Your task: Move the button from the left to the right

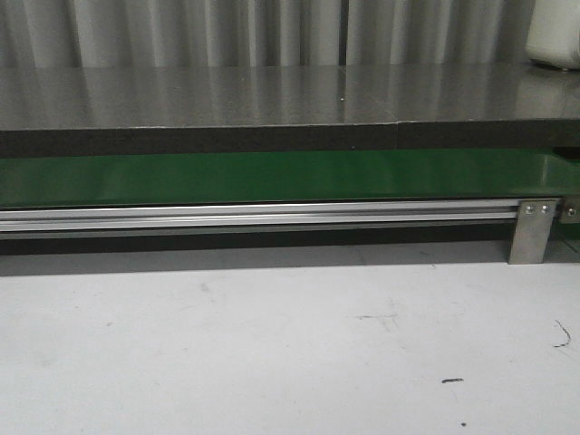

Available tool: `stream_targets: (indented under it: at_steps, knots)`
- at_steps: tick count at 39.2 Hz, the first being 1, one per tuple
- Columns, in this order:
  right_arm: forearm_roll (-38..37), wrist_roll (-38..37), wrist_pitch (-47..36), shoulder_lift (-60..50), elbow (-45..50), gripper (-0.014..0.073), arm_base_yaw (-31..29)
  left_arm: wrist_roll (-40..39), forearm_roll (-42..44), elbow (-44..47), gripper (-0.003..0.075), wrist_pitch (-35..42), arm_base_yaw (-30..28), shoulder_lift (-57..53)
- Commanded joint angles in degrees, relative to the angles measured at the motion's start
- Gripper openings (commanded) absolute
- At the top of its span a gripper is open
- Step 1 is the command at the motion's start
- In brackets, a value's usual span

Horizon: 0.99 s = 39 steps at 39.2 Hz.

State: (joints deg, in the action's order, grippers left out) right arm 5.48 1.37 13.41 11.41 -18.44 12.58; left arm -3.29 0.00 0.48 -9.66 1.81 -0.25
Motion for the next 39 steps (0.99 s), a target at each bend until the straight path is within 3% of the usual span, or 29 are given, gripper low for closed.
stream_targets:
  at_steps: [1,19,31,39]
  knots:
    - [0.0,0.3,-5.0,0.6,-1.4,-0.0067,0.2,-0.6,0.0,1.7,-0.0021,5.4,0.4,-1.1]
    - [0.0,0.3,-5.6,0.6,0.2,-0.0067,-0.1,-0.6,0.0,1.7,-0.0021,5.4,0.4,-1.1]
    - [0.4,0.3,-6.2,-7.7,14.1,-0.0067,-9.9,-0.6,0.0,1.7,-0.0021,5.4,0.4,-1.1]
    - [0.5,0.3,-4.9,-13.0,19.5,-0.0067,-12.6,-0.6,0.0,1.7,-0.0021,5.4,0.4,-1.0]
